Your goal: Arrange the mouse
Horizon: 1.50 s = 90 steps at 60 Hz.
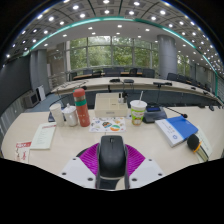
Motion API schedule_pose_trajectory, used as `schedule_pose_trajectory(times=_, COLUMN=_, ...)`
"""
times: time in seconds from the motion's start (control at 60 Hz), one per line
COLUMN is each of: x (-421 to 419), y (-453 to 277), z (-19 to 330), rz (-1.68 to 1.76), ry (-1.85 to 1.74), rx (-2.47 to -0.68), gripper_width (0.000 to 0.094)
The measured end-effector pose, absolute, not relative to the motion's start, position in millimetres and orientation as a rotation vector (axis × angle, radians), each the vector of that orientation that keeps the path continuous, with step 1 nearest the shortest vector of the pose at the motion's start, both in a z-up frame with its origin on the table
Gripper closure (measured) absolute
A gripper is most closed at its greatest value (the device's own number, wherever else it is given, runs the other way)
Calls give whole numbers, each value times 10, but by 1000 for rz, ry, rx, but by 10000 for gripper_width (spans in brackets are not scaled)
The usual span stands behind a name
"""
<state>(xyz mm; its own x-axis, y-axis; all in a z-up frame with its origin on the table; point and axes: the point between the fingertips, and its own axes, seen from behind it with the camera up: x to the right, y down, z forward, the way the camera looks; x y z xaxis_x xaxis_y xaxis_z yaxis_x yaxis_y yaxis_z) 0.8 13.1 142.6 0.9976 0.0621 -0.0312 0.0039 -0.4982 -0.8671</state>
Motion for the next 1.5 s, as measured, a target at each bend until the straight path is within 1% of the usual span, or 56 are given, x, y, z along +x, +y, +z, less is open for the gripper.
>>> schedule_pose_trajectory(times=0.133, x=-499, y=404, z=880, rz=83, ry=-86, rx=-2158, gripper_width=613)
schedule_pose_trajectory(times=0.267, x=-637, y=544, z=320, rz=52, ry=-96, rx=-2228, gripper_width=602)
schedule_pose_trajectory(times=0.35, x=-671, y=526, z=70, rz=42, ry=-83, rx=-2268, gripper_width=539)
schedule_pose_trajectory(times=0.433, x=-685, y=441, z=-62, rz=58, ry=-83, rx=-2301, gripper_width=446)
schedule_pose_trajectory(times=0.45, x=-689, y=421, z=-64, rz=57, ry=-87, rx=-2303, gripper_width=416)
schedule_pose_trajectory(times=0.467, x=-684, y=399, z=-52, rz=56, ry=-91, rx=-2303, gripper_width=352)
schedule_pose_trajectory(times=0.517, x=-639, y=340, z=36, rz=31, ry=-97, rx=-2294, gripper_width=109)
schedule_pose_trajectory(times=0.533, x=-622, y=300, z=76, rz=20, ry=-99, rx=-2288, gripper_width=65)
schedule_pose_trajectory(times=0.567, x=-579, y=234, z=171, rz=-5, ry=-100, rx=-2280, gripper_width=113)
schedule_pose_trajectory(times=0.633, x=-510, y=55, z=421, rz=-38, ry=-86, rx=-2260, gripper_width=70)
schedule_pose_trajectory(times=0.75, x=-486, y=-422, z=948, rz=-36, ry=-67, rx=-2230, gripper_width=87)
schedule_pose_trajectory(times=0.883, x=-480, y=-1108, z=1528, rz=-41, ry=-51, rx=-2200, gripper_width=84)
schedule_pose_trajectory(times=1.0, x=-496, y=-1774, z=1926, rz=-37, ry=-39, rx=-2169, gripper_width=84)
schedule_pose_trajectory(times=1.117, x=-486, y=-2456, z=2186, rz=-52, ry=-43, rx=-2150, gripper_width=84)
schedule_pose_trajectory(times=1.267, x=-482, y=-3187, z=2392, rz=-72, ry=-47, rx=-2129, gripper_width=84)
schedule_pose_trajectory(times=1.4, x=-520, y=-3581, z=2491, rz=-54, ry=-50, rx=-2125, gripper_width=86)
schedule_pose_trajectory(times=1.5, x=-516, y=-3702, z=2571, rz=-51, ry=-41, rx=-2105, gripper_width=86)
